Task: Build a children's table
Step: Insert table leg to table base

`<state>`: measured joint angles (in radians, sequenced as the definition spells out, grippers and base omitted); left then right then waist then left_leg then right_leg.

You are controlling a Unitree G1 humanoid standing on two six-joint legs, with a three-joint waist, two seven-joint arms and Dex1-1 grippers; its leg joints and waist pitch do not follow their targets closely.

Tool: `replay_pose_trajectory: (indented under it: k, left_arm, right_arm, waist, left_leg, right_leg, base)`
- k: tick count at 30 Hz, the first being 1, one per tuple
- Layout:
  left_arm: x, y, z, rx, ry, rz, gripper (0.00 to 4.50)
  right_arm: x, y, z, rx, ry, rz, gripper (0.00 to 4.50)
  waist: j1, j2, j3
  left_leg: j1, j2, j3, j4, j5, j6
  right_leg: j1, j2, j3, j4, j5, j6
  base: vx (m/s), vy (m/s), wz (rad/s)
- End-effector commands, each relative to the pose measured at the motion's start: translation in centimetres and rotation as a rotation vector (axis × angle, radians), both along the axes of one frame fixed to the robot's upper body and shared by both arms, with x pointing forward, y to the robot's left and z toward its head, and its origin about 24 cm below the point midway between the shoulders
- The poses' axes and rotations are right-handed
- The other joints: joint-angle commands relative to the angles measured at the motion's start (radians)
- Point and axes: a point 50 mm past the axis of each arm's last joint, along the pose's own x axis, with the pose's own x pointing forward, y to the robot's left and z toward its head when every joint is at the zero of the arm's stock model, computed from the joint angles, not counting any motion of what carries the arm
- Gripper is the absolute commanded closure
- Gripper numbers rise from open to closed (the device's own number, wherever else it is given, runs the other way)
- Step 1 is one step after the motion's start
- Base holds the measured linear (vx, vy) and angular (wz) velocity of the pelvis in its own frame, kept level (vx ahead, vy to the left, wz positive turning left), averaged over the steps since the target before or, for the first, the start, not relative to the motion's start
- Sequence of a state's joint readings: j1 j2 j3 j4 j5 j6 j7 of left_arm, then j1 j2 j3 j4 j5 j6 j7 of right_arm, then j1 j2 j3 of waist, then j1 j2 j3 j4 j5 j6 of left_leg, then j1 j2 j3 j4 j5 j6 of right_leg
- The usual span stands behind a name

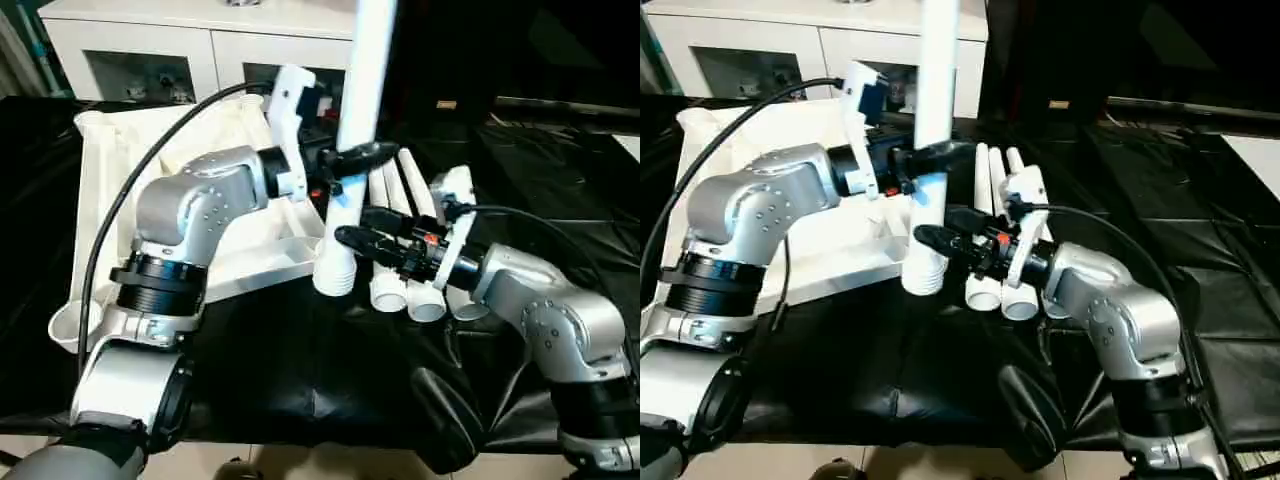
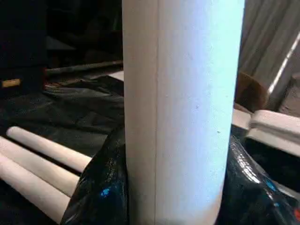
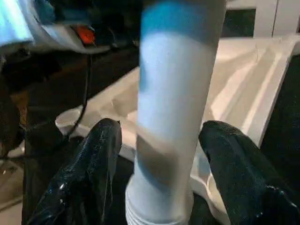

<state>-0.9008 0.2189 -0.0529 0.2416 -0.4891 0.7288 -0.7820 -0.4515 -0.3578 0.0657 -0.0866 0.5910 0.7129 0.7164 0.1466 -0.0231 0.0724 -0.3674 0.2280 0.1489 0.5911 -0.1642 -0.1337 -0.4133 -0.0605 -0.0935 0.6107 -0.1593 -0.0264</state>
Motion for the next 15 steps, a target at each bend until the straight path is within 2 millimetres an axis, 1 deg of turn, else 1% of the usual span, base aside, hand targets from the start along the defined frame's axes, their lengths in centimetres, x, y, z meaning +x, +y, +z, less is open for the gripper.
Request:
replay_pose_trajectory:
  k: [1,2,3,4,5,6,8,9,15]
  left_arm:
    - [-0.28,-0.53,0.83,0.002,-0.049,-0.026,2.68]
    - [-0.28,-0.55,0.84,0.001,-0.049,-0.027,2.68]
    - [-0.30,-0.61,0.85,0.000,-0.050,-0.030,2.68]
    - [-0.33,-0.67,0.87,-0.001,-0.051,-0.035,2.68]
    - [-0.36,-0.72,0.88,-0.002,-0.050,-0.040,2.68]
    - [-0.43,-0.81,0.90,-0.003,-0.052,-0.049,2.68]
    - [-0.58,-0.94,0.99,-0.017,-0.048,-0.065,2.68]
    - [-0.59,-0.95,1.01,-0.018,-0.048,-0.066,2.68]
    - [-0.92,-0.94,0.98,-0.012,-0.053,-0.097,2.68]
  right_arm:
    - [0.36,0.15,0.03,-0.033,0.015,0.014,1.56]
    - [0.38,0.17,0.01,-0.035,0.016,0.015,1.56]
    - [0.44,0.23,-0.03,-0.038,0.019,0.018,1.56]
    - [0.51,0.31,-0.08,-0.040,0.024,0.022,1.56]
    - [0.55,0.41,-0.14,-0.042,0.030,0.027,1.56]
    - [0.61,0.55,-0.22,-0.043,0.037,0.035,1.56]
    - [0.73,0.85,-0.39,-0.044,0.052,0.048,1.56]
    - [0.75,0.87,-0.41,-0.044,0.053,0.049,1.56]
    - [0.95,1.07,-0.56,-0.044,0.061,0.056,1.56]
  waist:
    - [0.001,-0.001,-0.088]
    - [0.001,-0.001,-0.088]
    - [0.001,-0.004,-0.088]
    - [0.002,-0.003,-0.087]
    - [0.002,-0.003,-0.088]
    - [0.001,-0.008,-0.088]
    - [0.002,-0.007,-0.088]
    - [0.002,-0.009,-0.088]
    - [0.002,-0.007,-0.088]
  left_leg:
    - [-0.001,-0.009,0.017,-0.057,-0.139,0.018]
    - [-0.002,-0.010,0.017,-0.056,-0.138,0.017]
    - [-0.003,-0.010,0.018,-0.056,-0.136,0.018]
    - [-0.003,-0.011,0.018,-0.056,-0.134,0.019]
    - [-0.002,-0.011,0.019,-0.055,-0.134,0.020]
    - [-0.002,-0.009,0.018,-0.056,-0.128,0.020]
    - [-0.003,-0.010,0.019,-0.056,-0.126,0.021]
    - [-0.003,-0.010,0.019,-0.055,-0.125,0.021]
    - [-0.004,-0.009,0.018,-0.056,-0.117,0.021]
  right_leg:
    - [0.074,-0.065,0.045,-0.074,-0.270,-0.106]
    - [0.074,-0.065,0.045,-0.073,-0.271,-0.106]
    - [0.074,-0.065,0.045,-0.075,-0.272,-0.104]
    - [0.073,-0.065,0.045,-0.075,-0.281,-0.100]
    - [0.073,-0.066,0.045,-0.075,-0.281,-0.100]
    - [0.073,-0.064,0.045,-0.074,-0.274,-0.101]
    - [0.073,-0.066,0.045,-0.074,-0.276,-0.104]
    - [0.073,-0.066,0.045,-0.073,-0.274,-0.104]
    - [0.073,-0.067,0.046,-0.070,-0.259,-0.107]
  base:
    - [0.000,0.000,0.00]
    - [0.000,0.000,0.00]
    - [0.000,0.000,0.00]
    - [0.000,0.000,0.00]
    - [0.000,0.000,0.00]
    - [0.000,0.000,0.00]
    - [0.000,0.000,0.00]
    - [0.000,0.000,0.00]
    - [0.000,0.000,0.00]
